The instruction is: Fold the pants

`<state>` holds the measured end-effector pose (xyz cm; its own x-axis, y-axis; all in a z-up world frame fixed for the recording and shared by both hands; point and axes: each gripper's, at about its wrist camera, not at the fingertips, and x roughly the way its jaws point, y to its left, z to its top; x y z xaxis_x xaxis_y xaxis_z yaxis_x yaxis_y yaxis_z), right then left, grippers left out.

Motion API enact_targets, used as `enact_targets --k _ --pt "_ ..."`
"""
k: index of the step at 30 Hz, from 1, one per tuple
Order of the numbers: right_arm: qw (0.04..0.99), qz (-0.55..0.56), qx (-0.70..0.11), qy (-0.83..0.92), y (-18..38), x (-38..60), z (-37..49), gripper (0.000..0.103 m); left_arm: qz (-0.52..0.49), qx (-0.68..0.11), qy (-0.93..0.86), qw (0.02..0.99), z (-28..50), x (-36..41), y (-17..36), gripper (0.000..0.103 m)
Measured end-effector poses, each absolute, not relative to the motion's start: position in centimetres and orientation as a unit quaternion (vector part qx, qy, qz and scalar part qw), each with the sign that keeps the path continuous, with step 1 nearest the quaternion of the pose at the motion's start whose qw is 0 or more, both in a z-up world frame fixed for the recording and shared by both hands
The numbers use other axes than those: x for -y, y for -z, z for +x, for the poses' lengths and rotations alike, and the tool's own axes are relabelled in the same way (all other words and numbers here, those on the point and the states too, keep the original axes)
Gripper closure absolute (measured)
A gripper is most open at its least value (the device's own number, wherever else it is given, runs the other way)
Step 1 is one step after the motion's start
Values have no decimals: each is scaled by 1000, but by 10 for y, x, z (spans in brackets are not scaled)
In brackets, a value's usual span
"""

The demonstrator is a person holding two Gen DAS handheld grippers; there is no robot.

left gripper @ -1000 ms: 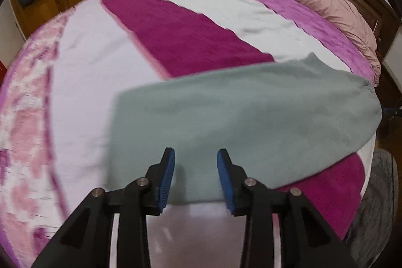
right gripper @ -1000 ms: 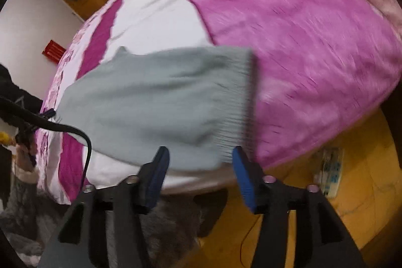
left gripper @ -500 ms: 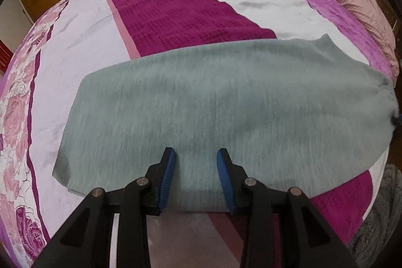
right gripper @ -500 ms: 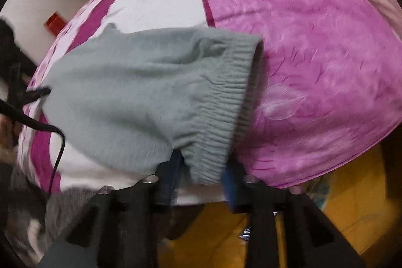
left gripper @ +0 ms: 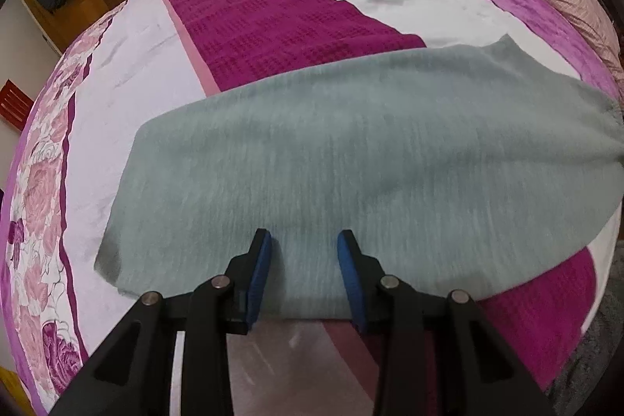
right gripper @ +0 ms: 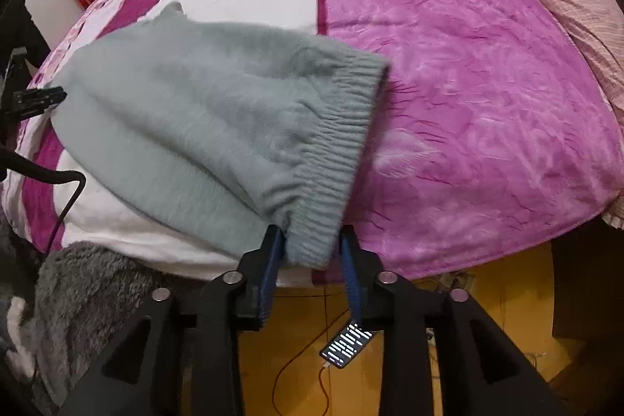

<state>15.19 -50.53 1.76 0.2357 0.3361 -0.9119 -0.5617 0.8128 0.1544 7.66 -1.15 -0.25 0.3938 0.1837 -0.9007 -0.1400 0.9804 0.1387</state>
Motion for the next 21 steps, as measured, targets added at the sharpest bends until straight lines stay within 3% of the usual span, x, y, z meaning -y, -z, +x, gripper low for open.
enact_targets --k 9,13,15,21 --pt "813 13 -472 -341 -102 478 169 74 36 -475 -49 878 102 58 -40 66" --pt "806 -2 -469 -360 -102 407 180 96 35 -474 -25 879 139 81 -28 68" --pt "798 10 -466 -383 -98 372 175 98 20 -474 2 880 151 87 -24 75" --pt "788 194 -436 -389 -64 274 152 99 12 -479 4 878 159 82 6 78"
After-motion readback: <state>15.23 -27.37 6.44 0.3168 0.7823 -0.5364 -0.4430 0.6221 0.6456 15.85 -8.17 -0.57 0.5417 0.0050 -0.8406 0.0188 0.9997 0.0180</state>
